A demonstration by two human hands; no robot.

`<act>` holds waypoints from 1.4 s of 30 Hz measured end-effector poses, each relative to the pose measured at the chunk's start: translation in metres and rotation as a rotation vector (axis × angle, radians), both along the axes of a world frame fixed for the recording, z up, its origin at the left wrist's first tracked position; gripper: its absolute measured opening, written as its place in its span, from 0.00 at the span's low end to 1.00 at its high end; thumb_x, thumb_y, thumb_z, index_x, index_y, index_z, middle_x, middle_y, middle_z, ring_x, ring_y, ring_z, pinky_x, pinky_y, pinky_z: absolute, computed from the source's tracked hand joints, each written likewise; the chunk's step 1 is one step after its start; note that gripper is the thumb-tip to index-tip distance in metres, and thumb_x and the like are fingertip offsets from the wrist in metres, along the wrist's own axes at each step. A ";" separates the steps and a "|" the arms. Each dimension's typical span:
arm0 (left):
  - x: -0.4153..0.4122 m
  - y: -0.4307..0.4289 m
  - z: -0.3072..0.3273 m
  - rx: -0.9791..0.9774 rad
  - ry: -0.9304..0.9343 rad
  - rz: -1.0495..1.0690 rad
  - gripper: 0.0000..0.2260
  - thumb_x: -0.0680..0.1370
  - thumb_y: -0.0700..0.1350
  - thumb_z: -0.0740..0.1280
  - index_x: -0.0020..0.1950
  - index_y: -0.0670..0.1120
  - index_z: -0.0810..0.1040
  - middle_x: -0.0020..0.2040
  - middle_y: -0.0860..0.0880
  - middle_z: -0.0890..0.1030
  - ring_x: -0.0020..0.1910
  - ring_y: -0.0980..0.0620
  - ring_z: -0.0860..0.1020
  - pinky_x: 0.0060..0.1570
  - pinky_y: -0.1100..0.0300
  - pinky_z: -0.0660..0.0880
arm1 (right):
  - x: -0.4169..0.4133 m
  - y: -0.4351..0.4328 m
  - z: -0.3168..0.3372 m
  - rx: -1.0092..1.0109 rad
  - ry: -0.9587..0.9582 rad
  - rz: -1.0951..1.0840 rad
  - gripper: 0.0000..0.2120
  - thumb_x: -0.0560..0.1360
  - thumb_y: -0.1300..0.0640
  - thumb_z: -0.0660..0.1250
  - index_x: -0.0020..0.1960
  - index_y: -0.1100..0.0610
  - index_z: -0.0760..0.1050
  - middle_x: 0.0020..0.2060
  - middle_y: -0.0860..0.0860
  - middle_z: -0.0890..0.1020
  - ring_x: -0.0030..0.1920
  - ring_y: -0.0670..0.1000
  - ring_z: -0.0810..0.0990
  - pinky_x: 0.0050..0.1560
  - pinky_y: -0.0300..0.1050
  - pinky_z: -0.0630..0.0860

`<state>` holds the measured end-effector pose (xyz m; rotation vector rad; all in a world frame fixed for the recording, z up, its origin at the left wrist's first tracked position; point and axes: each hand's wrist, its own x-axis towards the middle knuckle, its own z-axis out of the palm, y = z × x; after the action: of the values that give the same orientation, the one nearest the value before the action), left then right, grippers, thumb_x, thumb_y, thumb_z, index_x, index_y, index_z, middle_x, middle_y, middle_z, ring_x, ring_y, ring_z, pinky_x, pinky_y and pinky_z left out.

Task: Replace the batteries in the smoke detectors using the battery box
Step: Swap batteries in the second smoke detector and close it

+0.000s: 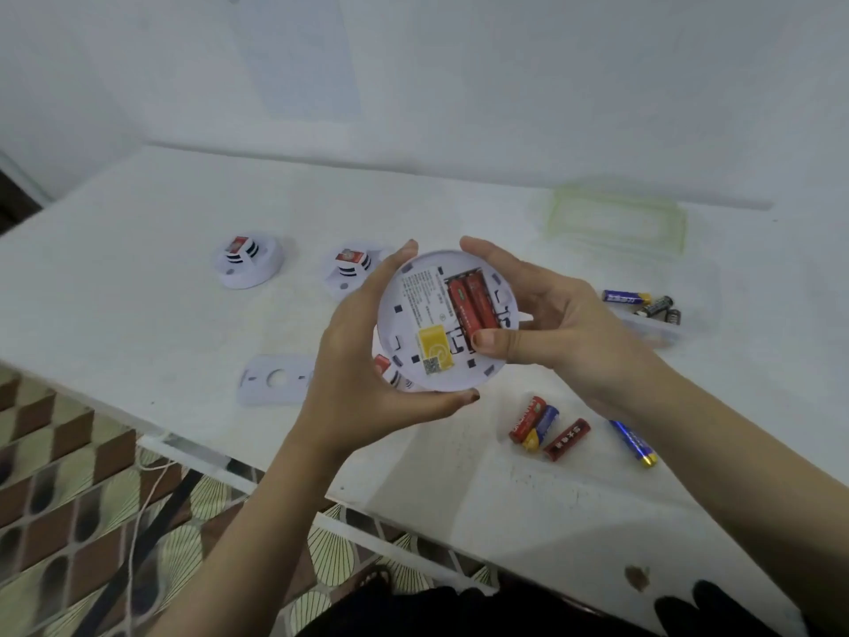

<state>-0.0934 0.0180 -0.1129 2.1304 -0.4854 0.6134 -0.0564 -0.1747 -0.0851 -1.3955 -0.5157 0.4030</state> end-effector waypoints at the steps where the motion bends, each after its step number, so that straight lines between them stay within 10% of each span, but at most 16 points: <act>1: -0.001 0.005 -0.001 -0.016 0.015 -0.001 0.43 0.65 0.60 0.75 0.72 0.46 0.60 0.69 0.70 0.64 0.69 0.66 0.66 0.66 0.67 0.66 | -0.001 0.007 0.000 0.003 0.004 -0.004 0.31 0.65 0.65 0.71 0.65 0.47 0.72 0.60 0.48 0.79 0.59 0.47 0.78 0.48 0.44 0.79; 6: -0.004 0.040 -0.002 -0.123 0.137 0.016 0.42 0.66 0.59 0.76 0.72 0.42 0.63 0.68 0.59 0.70 0.69 0.54 0.70 0.65 0.50 0.72 | -0.006 0.049 0.001 -0.003 -0.004 -0.033 0.30 0.69 0.74 0.69 0.65 0.49 0.73 0.52 0.46 0.83 0.53 0.45 0.80 0.44 0.40 0.79; 11: -0.013 0.086 0.008 -0.104 0.129 0.016 0.42 0.60 0.50 0.79 0.68 0.52 0.59 0.64 0.73 0.67 0.65 0.69 0.69 0.58 0.74 0.68 | -0.009 0.102 0.002 -0.022 0.008 -0.026 0.31 0.69 0.74 0.68 0.66 0.49 0.72 0.55 0.49 0.83 0.55 0.49 0.81 0.51 0.45 0.79; 17: -0.022 0.156 -0.003 -0.113 0.166 0.050 0.42 0.60 0.52 0.77 0.68 0.48 0.60 0.63 0.72 0.68 0.64 0.68 0.70 0.56 0.75 0.69 | -0.011 0.171 -0.002 -0.125 -0.027 0.000 0.19 0.78 0.53 0.60 0.68 0.44 0.68 0.60 0.41 0.78 0.60 0.39 0.76 0.59 0.35 0.74; 21: -0.028 0.206 -0.014 -0.137 0.233 0.063 0.41 0.59 0.54 0.77 0.67 0.56 0.60 0.62 0.71 0.68 0.64 0.66 0.71 0.56 0.74 0.70 | -0.012 0.211 -0.021 -0.442 -0.238 -0.107 0.21 0.81 0.46 0.53 0.72 0.49 0.66 0.68 0.43 0.71 0.65 0.34 0.66 0.61 0.23 0.60; 25: -0.028 0.251 -0.030 -0.109 0.307 0.065 0.41 0.59 0.55 0.78 0.68 0.58 0.61 0.63 0.68 0.70 0.64 0.62 0.72 0.59 0.66 0.73 | -0.011 0.224 -0.042 -1.063 -0.734 0.030 0.26 0.77 0.41 0.54 0.72 0.50 0.65 0.68 0.48 0.71 0.71 0.49 0.63 0.73 0.48 0.47; 30: -0.027 0.285 -0.046 -0.112 0.394 0.040 0.43 0.60 0.54 0.78 0.70 0.52 0.62 0.66 0.56 0.71 0.66 0.56 0.72 0.61 0.50 0.75 | -0.010 0.236 -0.051 -1.389 -0.717 0.175 0.34 0.74 0.42 0.64 0.75 0.45 0.53 0.70 0.43 0.68 0.72 0.47 0.60 0.70 0.58 0.31; 38: -0.014 0.304 -0.060 -0.083 0.445 -0.049 0.44 0.58 0.55 0.79 0.69 0.59 0.60 0.64 0.71 0.67 0.66 0.64 0.70 0.60 0.69 0.72 | -0.012 0.248 -0.062 -0.929 -0.607 -0.249 0.30 0.73 0.49 0.69 0.72 0.52 0.65 0.63 0.49 0.76 0.65 0.49 0.71 0.72 0.43 0.43; 42: -0.005 0.303 -0.063 -0.102 0.455 -0.083 0.45 0.58 0.56 0.79 0.70 0.55 0.61 0.62 0.70 0.70 0.63 0.64 0.73 0.56 0.70 0.73 | -0.017 0.268 -0.065 -0.695 -0.561 -0.371 0.31 0.69 0.41 0.67 0.68 0.56 0.71 0.63 0.49 0.77 0.64 0.47 0.72 0.74 0.50 0.54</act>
<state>-0.0987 0.3212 -0.1759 2.0565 -0.2798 0.0940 -0.0733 0.0931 -0.1505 -2.2549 -0.5751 -0.1493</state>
